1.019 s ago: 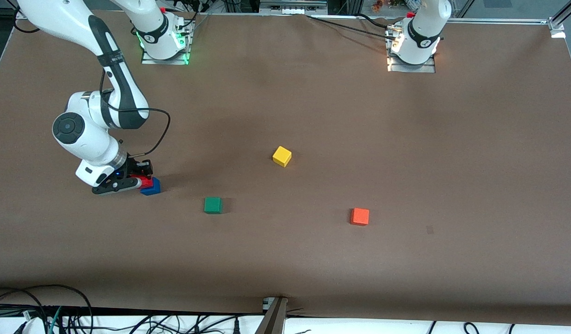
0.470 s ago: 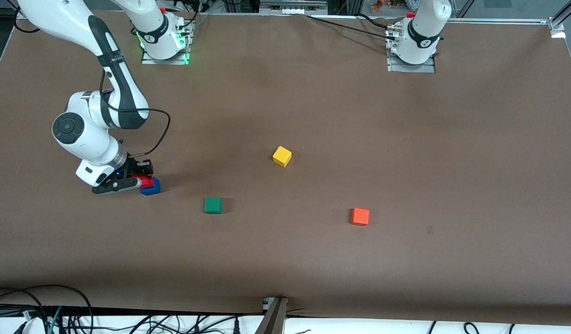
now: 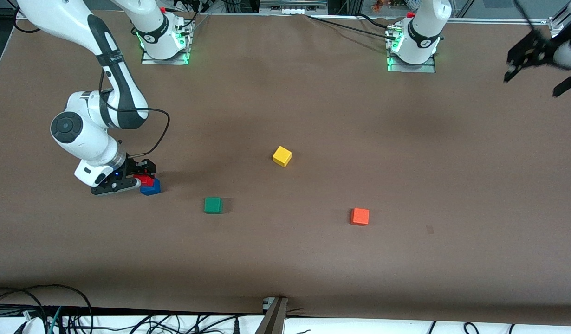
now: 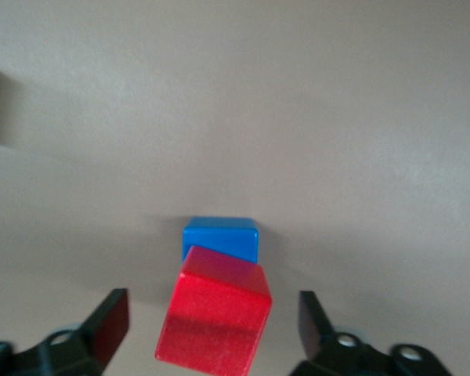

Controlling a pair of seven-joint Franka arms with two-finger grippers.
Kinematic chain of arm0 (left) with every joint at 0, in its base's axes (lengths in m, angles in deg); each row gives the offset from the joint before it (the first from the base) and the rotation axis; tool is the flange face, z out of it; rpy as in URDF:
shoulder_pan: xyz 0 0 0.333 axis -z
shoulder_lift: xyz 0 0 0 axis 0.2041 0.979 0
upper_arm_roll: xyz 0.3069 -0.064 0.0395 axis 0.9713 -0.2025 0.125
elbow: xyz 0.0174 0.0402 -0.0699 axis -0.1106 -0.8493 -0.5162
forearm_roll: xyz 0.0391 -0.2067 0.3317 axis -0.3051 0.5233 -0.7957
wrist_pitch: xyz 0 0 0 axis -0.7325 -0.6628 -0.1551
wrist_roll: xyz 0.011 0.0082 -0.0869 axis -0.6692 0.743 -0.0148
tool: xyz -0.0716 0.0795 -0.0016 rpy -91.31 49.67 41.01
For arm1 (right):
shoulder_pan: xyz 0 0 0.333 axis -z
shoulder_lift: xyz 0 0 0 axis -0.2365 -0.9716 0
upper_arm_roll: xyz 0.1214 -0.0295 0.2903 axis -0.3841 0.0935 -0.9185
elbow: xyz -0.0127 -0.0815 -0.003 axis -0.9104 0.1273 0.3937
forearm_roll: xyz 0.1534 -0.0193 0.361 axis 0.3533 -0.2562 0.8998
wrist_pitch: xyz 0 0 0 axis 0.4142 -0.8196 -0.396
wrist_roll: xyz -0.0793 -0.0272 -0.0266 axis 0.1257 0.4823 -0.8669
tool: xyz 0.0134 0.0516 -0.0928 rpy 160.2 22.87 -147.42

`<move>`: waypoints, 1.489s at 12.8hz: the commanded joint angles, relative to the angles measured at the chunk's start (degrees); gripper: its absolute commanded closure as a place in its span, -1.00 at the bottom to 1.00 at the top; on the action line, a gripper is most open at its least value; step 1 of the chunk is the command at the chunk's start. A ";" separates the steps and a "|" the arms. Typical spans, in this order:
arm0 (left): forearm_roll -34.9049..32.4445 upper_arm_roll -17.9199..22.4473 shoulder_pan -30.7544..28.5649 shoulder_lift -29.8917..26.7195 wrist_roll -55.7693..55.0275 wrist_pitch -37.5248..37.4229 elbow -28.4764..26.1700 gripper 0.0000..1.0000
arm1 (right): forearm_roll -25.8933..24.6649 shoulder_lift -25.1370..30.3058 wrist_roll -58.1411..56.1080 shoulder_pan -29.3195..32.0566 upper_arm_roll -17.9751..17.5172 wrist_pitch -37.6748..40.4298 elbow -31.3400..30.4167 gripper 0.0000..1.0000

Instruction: Pass red block to right arm, stack on blue

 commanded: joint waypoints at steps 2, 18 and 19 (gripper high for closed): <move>-0.01 0.05 -0.20 0.65 -6.43 3.93 -4.69 -1.00 | 1.00 3.39 -1.72 0.25 -0.26 7.34 3.46 -1.00; -0.27 1.37 -1.96 2.05 -6.78 3.22 -3.54 -1.00 | 2.32 4.36 -1.20 1.04 2.46 65.21 42.42 -1.00; -0.88 1.28 -1.96 2.32 -6.53 3.22 -3.28 -1.00 | 2.32 5.06 -1.20 1.04 2.37 65.65 42.33 -1.00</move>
